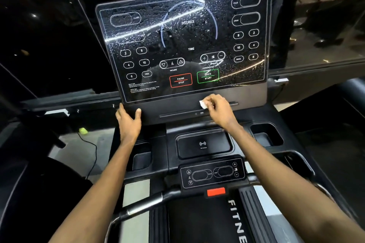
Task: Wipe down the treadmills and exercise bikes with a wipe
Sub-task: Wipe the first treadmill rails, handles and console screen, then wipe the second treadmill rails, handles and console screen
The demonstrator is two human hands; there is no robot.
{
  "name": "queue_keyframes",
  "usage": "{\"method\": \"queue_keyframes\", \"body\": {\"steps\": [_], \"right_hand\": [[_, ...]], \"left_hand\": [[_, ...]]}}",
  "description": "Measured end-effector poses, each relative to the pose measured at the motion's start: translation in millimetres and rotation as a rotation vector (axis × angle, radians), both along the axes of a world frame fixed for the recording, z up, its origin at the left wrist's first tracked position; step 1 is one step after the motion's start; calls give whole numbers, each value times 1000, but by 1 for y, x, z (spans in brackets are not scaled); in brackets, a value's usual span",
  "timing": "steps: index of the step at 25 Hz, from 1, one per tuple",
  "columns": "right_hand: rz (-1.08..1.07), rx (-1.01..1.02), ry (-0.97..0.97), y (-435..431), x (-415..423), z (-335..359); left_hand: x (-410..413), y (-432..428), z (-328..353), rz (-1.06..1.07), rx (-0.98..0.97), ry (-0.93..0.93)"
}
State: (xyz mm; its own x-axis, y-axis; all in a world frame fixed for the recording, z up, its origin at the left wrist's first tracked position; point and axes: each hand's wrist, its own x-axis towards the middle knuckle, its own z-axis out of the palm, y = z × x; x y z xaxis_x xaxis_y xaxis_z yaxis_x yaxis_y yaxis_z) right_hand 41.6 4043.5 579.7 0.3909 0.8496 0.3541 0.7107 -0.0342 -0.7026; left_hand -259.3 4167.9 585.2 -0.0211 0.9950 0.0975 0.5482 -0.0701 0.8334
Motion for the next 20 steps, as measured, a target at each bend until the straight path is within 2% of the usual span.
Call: {"method": "queue_keyframes", "body": {"steps": [2,4,6,7,8,13,18,20], "right_hand": [[-117,13,133,-10,-12,11],[-195,16,389,-18,-22,19],[-223,28,716,-27,-29,24],[-227,31,828,-32,-28,26],[-242,6,847,-38,-29,29],[-442,-117,560,-96,-20,42],[-599,-280,281,-179,6,67],[-664,-329,266,-216,19,75]], "left_hand": [[-4,-10,1,-51,165,-12],[-9,-13,1,-164,316,-3],[-9,-16,8,-287,364,-14],[-6,-17,12,-344,370,-23],[-2,-18,16,-398,359,-27],[40,-31,37,-679,105,-22],[108,-73,64,-921,89,81],[137,-99,74,-1000,111,106]]}}
